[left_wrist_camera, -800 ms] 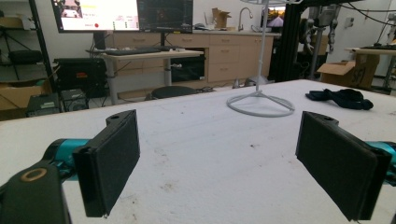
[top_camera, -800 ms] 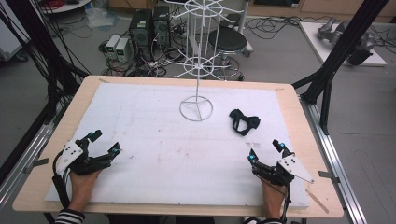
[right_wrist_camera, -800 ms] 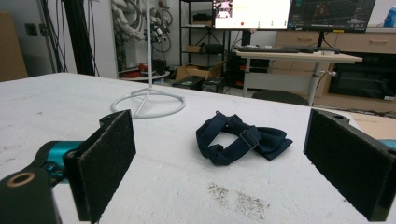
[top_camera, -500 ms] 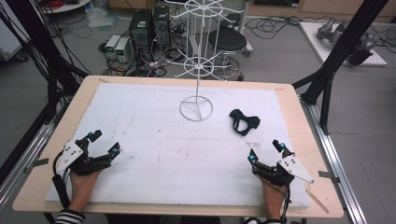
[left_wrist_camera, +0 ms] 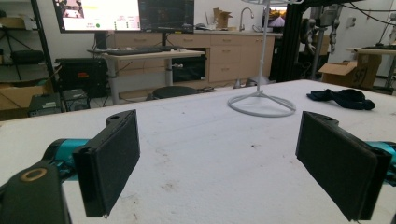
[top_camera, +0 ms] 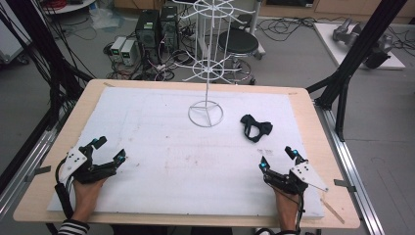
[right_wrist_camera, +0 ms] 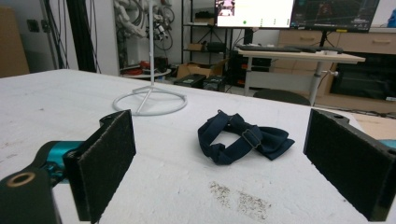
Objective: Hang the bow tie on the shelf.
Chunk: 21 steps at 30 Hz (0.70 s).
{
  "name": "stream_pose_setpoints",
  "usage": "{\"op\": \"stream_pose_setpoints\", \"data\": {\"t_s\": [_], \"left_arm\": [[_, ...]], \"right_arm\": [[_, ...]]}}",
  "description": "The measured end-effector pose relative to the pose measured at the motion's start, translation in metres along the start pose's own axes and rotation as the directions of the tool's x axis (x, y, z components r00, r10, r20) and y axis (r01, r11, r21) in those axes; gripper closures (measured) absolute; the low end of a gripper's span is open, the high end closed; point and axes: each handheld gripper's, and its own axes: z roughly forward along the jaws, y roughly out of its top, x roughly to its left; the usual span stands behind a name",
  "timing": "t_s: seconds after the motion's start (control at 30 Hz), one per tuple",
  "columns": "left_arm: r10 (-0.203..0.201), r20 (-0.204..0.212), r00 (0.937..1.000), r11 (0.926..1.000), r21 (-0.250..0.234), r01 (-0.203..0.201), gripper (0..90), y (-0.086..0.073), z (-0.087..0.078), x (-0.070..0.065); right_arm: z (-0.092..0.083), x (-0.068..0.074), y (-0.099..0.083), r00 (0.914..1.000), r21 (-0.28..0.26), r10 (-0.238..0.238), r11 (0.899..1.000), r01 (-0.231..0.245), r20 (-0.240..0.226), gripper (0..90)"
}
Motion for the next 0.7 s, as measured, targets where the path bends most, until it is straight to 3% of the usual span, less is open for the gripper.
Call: {"op": "stream_pose_setpoints", "data": {"t_s": [0.13, 0.43, 0.6, 0.7], "left_arm": [[0.0, -0.001, 1.0, 1.0, 0.001, 0.0, 14.0, 0.0, 0.0, 0.0], [0.0, -0.002, 1.0, 1.0, 0.002, 0.0, 14.0, 0.0, 0.0, 0.0], [0.0, -0.001, 1.0, 1.0, 0.002, 0.0, 14.0, 0.0, 0.0, 0.0], [-0.001, 0.001, 1.0, 1.0, 0.003, 0.001, 14.0, 0.0, 0.0, 0.0]], "right_arm": [[0.003, -0.001, 0.003, 0.9999, 0.044, -0.014, 0.999, 0.015, -0.005, 8.1], [0.005, -0.006, 0.022, 0.9991, 0.075, -0.018, 0.997, 0.021, -0.04, 8.1], [0.012, -0.009, 0.036, 0.9956, 0.122, -0.006, 0.992, 0.017, -0.093, 8.1], [0.018, -0.009, 0.045, 0.9916, 0.154, -0.021, 0.987, 0.041, -0.128, 8.1]]}}
